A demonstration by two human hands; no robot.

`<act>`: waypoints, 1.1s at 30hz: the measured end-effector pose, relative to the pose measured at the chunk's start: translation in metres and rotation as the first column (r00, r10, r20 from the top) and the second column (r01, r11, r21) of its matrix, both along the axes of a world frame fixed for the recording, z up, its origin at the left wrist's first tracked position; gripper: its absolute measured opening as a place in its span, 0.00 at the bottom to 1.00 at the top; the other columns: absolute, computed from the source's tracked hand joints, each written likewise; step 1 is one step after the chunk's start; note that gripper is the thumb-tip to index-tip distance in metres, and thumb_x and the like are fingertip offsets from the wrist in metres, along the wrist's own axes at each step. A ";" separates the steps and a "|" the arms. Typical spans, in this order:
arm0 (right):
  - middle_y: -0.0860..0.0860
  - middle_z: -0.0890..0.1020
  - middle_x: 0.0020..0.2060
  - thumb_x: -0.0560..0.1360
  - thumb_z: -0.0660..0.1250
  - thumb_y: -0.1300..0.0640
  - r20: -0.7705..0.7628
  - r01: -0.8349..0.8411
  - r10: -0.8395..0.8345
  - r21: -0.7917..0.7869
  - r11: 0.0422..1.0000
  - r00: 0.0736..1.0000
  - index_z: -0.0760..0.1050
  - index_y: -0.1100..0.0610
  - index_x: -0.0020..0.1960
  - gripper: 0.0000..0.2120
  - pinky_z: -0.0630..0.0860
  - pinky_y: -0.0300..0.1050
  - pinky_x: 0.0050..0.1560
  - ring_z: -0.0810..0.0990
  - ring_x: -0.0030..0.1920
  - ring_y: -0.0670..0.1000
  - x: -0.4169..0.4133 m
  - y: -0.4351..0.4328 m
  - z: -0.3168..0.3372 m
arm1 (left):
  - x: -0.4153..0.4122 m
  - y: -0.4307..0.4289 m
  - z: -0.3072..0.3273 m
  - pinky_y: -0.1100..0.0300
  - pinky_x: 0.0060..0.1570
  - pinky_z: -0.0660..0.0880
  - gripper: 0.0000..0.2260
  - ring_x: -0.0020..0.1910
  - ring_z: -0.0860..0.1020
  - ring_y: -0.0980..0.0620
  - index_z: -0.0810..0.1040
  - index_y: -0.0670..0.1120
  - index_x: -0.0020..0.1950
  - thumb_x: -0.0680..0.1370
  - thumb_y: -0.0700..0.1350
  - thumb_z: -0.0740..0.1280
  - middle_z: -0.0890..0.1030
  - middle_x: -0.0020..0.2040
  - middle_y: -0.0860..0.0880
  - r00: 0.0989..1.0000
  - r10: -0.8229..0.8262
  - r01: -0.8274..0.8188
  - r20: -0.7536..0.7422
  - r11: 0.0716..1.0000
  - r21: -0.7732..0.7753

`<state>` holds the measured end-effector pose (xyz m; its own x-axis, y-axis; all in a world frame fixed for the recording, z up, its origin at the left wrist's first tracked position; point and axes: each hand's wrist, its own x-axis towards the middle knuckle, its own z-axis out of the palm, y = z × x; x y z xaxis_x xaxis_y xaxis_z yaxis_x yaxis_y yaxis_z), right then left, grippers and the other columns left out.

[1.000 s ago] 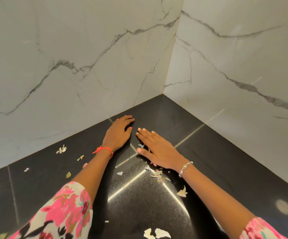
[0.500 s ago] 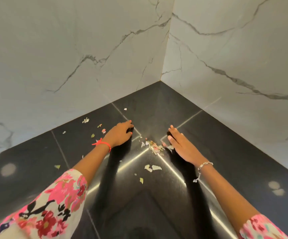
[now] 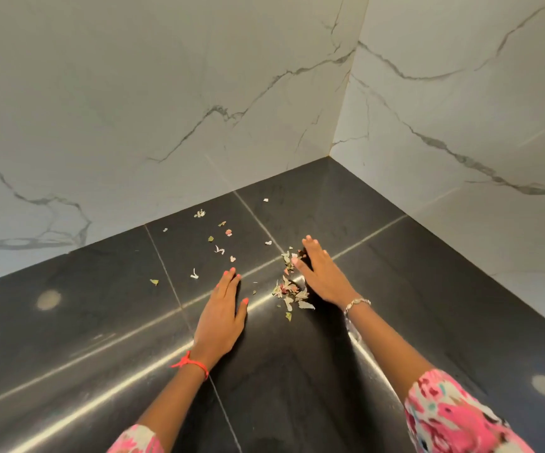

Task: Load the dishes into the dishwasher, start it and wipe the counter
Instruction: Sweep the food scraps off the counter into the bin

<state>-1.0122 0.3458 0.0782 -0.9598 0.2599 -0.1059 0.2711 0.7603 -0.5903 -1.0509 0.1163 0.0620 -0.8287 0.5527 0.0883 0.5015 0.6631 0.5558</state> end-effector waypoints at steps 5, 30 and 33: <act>0.49 0.46 0.76 0.79 0.48 0.40 0.069 -0.216 0.207 0.182 0.959 0.976 0.45 0.56 0.77 0.32 0.40 0.45 0.75 0.42 0.75 0.45 -0.018 -0.007 -0.011 | -0.001 0.006 -0.008 0.65 0.70 0.44 0.25 0.76 0.49 0.56 0.54 0.43 0.76 0.81 0.52 0.52 0.52 0.77 0.51 0.997 0.051 -0.055 -0.051 0.997 -0.063; 0.51 0.50 0.76 0.81 0.52 0.45 0.066 -0.386 0.380 0.150 0.910 0.922 0.50 0.56 0.76 0.29 0.42 0.47 0.74 0.47 0.76 0.49 -0.115 0.005 -0.011 | -0.003 0.007 -0.011 0.57 0.73 0.43 0.31 0.76 0.52 0.53 0.57 0.42 0.75 0.75 0.57 0.44 0.56 0.76 0.48 0.988 0.056 -0.084 -0.144 0.977 -0.196; 0.47 0.51 0.76 0.81 0.50 0.45 0.031 -0.478 0.479 0.146 0.866 0.877 0.51 0.53 0.76 0.27 0.42 0.42 0.75 0.47 0.75 0.43 -0.058 -0.016 -0.010 | -0.002 0.007 -0.011 0.58 0.73 0.42 0.32 0.76 0.52 0.52 0.57 0.42 0.74 0.74 0.57 0.43 0.56 0.76 0.47 0.988 0.057 -0.085 -0.145 0.976 -0.198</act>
